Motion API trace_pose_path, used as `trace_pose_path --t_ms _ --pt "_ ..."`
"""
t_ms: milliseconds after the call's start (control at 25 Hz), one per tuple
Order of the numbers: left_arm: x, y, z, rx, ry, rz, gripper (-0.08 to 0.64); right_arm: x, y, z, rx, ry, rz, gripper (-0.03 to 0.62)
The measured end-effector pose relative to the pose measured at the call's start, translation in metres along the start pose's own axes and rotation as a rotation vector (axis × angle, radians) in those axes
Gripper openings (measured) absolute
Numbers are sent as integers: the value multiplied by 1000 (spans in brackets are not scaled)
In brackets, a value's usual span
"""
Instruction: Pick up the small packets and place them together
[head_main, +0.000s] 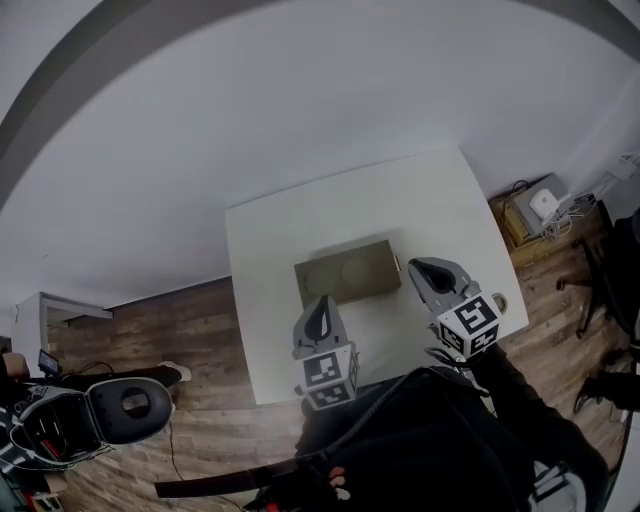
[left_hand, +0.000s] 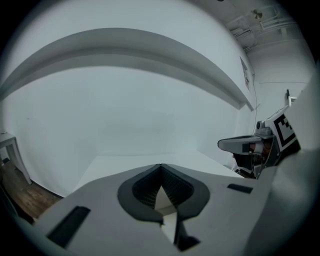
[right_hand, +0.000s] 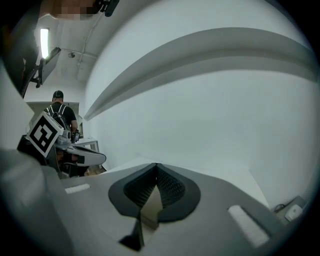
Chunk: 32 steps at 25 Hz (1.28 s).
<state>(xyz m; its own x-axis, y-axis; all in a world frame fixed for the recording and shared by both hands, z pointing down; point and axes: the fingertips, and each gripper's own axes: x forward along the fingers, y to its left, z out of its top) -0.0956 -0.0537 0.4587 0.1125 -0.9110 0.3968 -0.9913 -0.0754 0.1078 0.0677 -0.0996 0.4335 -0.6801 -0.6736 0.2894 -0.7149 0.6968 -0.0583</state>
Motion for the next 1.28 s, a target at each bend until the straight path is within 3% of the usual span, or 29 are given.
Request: trace_pose_path --t_ms 160,320,600,880,1000,1280 --pt "-8 7 -13 3 25 13 0 -2 4 -8 -26 15 38 2" --pt "-16 15 -31 -49 89 -12 0 5 10 -17 -43 52 125 2" --pt "46 4 -44 -73 168 -68 1 56 -41 -66 -105 276 335 50" --pt "56 6 -60 -51 219 -65 0 69 -50 -124 -250 525 478 188" --pt "63 5 -69 -58 276 -73 1 77 -51 -140 -332 589 535 193" --pt "77 6 -82 -65 331 -85 1 90 -45 -163 -418 671 661 194"
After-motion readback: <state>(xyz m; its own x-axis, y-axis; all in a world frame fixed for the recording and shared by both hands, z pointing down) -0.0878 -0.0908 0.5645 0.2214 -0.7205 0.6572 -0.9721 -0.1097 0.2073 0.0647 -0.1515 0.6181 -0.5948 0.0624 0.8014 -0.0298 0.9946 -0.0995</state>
